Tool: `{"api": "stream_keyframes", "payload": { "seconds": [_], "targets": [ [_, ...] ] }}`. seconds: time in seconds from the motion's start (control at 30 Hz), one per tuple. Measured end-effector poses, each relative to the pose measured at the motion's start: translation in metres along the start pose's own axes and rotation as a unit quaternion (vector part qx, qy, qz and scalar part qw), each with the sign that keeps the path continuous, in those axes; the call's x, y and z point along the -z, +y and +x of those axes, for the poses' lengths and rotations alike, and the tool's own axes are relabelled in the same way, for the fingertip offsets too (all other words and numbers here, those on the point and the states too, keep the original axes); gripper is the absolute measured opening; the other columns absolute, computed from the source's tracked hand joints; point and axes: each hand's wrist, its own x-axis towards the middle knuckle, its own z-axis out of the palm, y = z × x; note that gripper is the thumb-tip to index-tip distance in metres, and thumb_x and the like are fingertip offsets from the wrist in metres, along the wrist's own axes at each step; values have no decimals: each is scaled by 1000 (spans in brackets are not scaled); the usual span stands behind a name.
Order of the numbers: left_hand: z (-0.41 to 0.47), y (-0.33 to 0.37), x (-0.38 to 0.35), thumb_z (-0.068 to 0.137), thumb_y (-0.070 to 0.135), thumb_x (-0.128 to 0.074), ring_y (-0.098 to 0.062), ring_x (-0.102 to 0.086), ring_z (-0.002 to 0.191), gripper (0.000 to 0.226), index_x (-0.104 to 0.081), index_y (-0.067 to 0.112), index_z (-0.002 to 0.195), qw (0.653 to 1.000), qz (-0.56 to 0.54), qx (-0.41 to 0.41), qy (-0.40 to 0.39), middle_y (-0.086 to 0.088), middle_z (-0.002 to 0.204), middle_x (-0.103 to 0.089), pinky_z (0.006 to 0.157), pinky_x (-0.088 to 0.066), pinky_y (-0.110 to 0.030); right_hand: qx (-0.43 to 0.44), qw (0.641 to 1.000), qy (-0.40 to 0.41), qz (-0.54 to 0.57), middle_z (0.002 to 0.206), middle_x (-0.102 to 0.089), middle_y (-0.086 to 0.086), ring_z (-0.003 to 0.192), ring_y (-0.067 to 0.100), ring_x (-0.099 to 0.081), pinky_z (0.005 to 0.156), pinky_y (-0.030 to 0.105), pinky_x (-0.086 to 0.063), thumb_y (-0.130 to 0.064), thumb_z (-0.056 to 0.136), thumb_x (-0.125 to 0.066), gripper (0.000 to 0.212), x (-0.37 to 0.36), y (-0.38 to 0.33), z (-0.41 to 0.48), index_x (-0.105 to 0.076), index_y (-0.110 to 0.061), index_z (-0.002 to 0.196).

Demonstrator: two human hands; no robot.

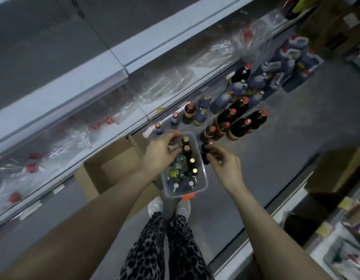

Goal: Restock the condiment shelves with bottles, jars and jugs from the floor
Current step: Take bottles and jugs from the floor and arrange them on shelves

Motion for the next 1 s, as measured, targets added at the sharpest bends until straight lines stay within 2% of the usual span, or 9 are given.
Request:
{"api": "stream_keyframes", "payload": {
  "seconds": [0.1, 0.2, 0.27, 0.4, 0.53, 0.7, 0.77, 0.87, 1.0],
  "targets": [
    [11, -35, -34, 86, 14, -73, -29, -64, 107, 41, -63, 15, 126, 998, -12, 56, -28, -8, 115, -68, 91, -52, -45, -49, 999, -20, 9, 103, -73, -7, 92, 2, -68, 80, 15, -51, -5, 93, -65, 23, -19, 39, 3, -72, -15, 113],
    [17, -74, -70, 87, 8, -71, -30, -64, 108, 40, -63, 9, 125, 994, -36, 86, -52, -11, 116, -67, 93, -51, -45, -85, 996, -30, 9, 101, -72, -9, 88, -16, -62, 76, 2, -44, -3, 94, -63, 25, -41, 77, 3, -72, -13, 115],
    [21, -104, -95, 89, 10, -69, -22, -63, 109, 39, -63, 13, 127, 992, -35, 97, -70, -6, 117, -67, 96, -50, -40, -110, 993, -38, 8, 100, -71, -9, 85, -19, -60, 76, 0, -42, 0, 93, -63, 26, -62, 106, 4, -72, -12, 114],
    [26, -160, -141, 89, 9, -68, -14, -62, 107, 37, -62, 15, 126, 985, -63, 137, -84, 1, 113, -66, 93, -49, -27, -164, 985, -51, 12, 98, -73, -1, 81, -8, -63, 74, 1, -42, 2, 92, -64, 24, -105, 156, 7, -72, -7, 113],
    [34, -212, -185, 90, 6, -66, -17, -63, 105, 39, -62, 15, 127, 982, -52, 150, -102, 4, 112, -64, 91, -50, -29, -188, 980, -62, -1, 77, -60, -22, 75, -20, -59, 67, -2, -38, 8, 90, -64, 24, -152, 199, 8, -73, -6, 107],
    [55, -275, -238, 90, 6, -62, -27, -63, 113, 44, -59, 16, 132, 979, -25, 158, -129, -7, 124, -65, 93, -51, -44, -245, 966, -85, 2, 80, -67, -7, 78, 12, -64, 65, 14, -45, -1, 94, -61, 21, -218, 253, 14, -71, -11, 109],
    [65, -297, -259, 91, 7, -61, -26, -62, 114, 45, -57, 19, 134, 976, -13, 163, -145, -6, 127, -64, 93, -51, -41, -255, 963, -84, -9, 91, -72, 4, 85, 23, -66, 70, 23, -47, -1, 94, -60, 24, -242, 273, 18, -69, -11, 114],
    [80, -328, -285, 91, 4, -58, -26, -61, 114, 45, -58, 17, 134, 975, -5, 159, -158, -9, 127, -63, 93, -48, -35, -262, 960, -52, -82, 105, -73, 9, 93, 27, -66, 67, 18, -36, -3, 93, -61, 30, -274, 301, 25, -67, -13, 121],
    [99, -360, -310, 86, -2, -60, -30, -55, 123, 52, -57, 15, 135, 974, 13, 144, -176, -12, 133, -60, 102, -43, -36, -297, 943, -61, -134, 109, -70, 17, 99, 42, -64, 71, 37, -40, -14, 97, -57, 35, -304, 327, 27, -56, -12, 131]
  ]
}}
